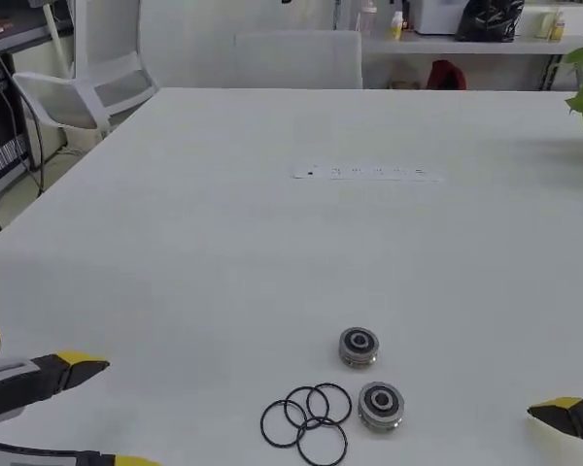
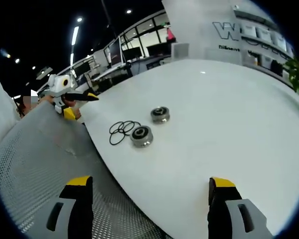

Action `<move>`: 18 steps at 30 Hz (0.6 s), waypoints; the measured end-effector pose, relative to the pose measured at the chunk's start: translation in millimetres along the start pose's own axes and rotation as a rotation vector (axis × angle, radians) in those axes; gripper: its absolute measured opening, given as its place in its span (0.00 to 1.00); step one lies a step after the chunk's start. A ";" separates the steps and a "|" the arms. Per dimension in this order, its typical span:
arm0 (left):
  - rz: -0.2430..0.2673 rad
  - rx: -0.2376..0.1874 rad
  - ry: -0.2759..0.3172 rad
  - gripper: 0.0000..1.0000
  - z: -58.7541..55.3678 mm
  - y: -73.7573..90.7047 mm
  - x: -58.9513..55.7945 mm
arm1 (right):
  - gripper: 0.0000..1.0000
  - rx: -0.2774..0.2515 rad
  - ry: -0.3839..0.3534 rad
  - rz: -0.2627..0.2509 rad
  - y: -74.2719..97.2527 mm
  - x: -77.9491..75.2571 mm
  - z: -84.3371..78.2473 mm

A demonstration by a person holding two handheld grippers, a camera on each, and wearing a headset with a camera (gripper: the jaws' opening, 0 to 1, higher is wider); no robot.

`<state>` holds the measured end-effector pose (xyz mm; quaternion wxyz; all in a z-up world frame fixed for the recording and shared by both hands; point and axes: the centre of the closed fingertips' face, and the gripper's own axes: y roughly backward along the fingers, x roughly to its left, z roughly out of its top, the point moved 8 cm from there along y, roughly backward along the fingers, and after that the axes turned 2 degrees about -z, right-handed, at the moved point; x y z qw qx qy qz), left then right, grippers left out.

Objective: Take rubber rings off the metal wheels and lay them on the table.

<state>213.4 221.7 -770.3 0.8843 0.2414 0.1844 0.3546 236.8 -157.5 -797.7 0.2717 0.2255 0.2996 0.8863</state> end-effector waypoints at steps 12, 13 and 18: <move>-0.016 0.044 -0.052 0.87 0.0 -1.1 -4.0 | 0.90 -0.013 -0.031 -0.031 8.2 1.1 1.4; -0.016 0.043 -0.053 0.87 0.3 -1.1 -4.2 | 0.89 -0.019 -0.037 -0.031 8.9 1.3 1.5; -0.008 0.046 -0.062 0.86 0.6 0.3 -4.6 | 0.87 -0.033 -0.065 -0.026 9.5 2.0 0.9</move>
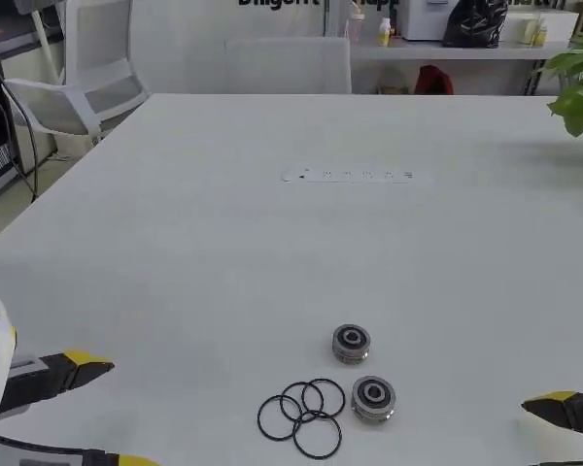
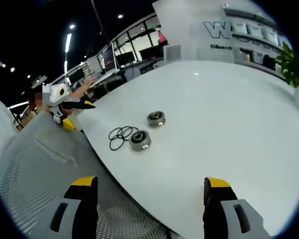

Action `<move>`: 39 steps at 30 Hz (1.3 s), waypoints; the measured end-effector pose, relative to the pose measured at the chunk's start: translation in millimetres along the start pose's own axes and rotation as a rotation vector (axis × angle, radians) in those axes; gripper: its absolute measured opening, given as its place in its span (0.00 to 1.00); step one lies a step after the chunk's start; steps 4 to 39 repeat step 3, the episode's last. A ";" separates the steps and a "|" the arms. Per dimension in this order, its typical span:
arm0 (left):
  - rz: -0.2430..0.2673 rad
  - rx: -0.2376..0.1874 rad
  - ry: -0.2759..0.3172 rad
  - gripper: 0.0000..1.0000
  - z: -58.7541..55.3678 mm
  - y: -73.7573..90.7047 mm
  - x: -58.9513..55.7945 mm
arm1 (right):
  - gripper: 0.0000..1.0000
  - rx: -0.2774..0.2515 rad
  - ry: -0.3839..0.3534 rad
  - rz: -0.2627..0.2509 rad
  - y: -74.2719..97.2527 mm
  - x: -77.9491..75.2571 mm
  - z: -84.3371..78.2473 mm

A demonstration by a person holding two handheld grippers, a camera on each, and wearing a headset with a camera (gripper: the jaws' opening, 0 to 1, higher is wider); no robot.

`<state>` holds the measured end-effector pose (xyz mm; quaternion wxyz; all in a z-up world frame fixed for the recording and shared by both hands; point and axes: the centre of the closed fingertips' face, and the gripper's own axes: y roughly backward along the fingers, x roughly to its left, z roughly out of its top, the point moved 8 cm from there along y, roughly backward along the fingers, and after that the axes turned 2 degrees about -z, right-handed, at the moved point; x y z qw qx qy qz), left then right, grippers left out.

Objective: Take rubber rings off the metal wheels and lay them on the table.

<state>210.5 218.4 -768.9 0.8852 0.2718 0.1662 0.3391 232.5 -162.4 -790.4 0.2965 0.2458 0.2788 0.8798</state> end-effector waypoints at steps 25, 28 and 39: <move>0.010 -0.001 0.010 0.85 0.1 1.2 0.6 | 0.87 0.000 -0.001 0.002 1.1 2.2 0.4; 0.010 -0.001 0.010 0.85 0.1 1.2 0.6 | 0.87 0.000 -0.001 0.002 1.1 2.2 0.4; 0.010 -0.001 0.010 0.85 0.1 1.2 0.6 | 0.87 0.000 -0.001 0.002 1.1 2.2 0.4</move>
